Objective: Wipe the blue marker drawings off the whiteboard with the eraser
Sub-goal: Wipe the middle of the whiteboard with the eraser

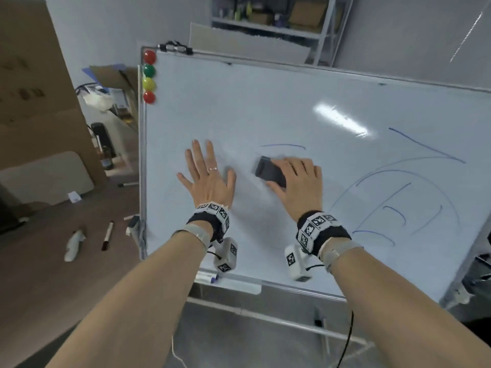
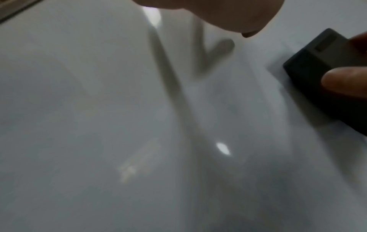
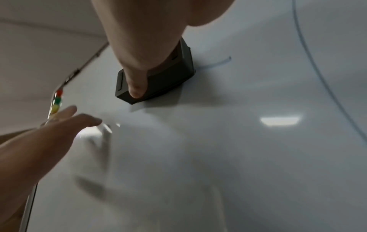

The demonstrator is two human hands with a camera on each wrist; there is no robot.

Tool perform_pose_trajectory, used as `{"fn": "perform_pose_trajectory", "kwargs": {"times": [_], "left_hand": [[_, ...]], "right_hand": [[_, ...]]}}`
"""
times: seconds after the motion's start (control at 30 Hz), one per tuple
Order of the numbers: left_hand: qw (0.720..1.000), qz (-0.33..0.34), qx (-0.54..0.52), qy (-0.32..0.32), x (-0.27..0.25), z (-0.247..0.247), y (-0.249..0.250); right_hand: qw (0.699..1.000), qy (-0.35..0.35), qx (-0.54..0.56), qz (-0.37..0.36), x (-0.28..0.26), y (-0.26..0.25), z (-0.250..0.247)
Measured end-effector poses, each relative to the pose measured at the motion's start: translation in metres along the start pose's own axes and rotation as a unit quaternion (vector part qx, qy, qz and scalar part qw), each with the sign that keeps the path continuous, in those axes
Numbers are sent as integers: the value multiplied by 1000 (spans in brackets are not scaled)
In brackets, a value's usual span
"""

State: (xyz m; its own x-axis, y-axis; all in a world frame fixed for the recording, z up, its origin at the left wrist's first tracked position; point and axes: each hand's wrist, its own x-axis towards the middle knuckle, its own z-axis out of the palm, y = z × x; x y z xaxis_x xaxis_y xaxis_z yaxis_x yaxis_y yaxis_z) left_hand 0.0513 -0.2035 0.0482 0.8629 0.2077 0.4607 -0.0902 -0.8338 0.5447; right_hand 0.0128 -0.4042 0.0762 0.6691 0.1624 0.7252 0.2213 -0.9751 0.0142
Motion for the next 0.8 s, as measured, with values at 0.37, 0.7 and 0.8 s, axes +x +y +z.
{"fn": "perform_pose_trajectory", "kwargs": {"times": [0.37,0.7,0.8], "left_hand": [[1000,-17,17,16,30,0,-3],[1000,-8,18,11,31,10,12],[999,-27,15,6,24,19,19]], "right_hand": [[991,-21,26,-126,45,-27,12],[993,77,29,83,56,30,-17],[999,-14,30,-43,15,15,3]]}}
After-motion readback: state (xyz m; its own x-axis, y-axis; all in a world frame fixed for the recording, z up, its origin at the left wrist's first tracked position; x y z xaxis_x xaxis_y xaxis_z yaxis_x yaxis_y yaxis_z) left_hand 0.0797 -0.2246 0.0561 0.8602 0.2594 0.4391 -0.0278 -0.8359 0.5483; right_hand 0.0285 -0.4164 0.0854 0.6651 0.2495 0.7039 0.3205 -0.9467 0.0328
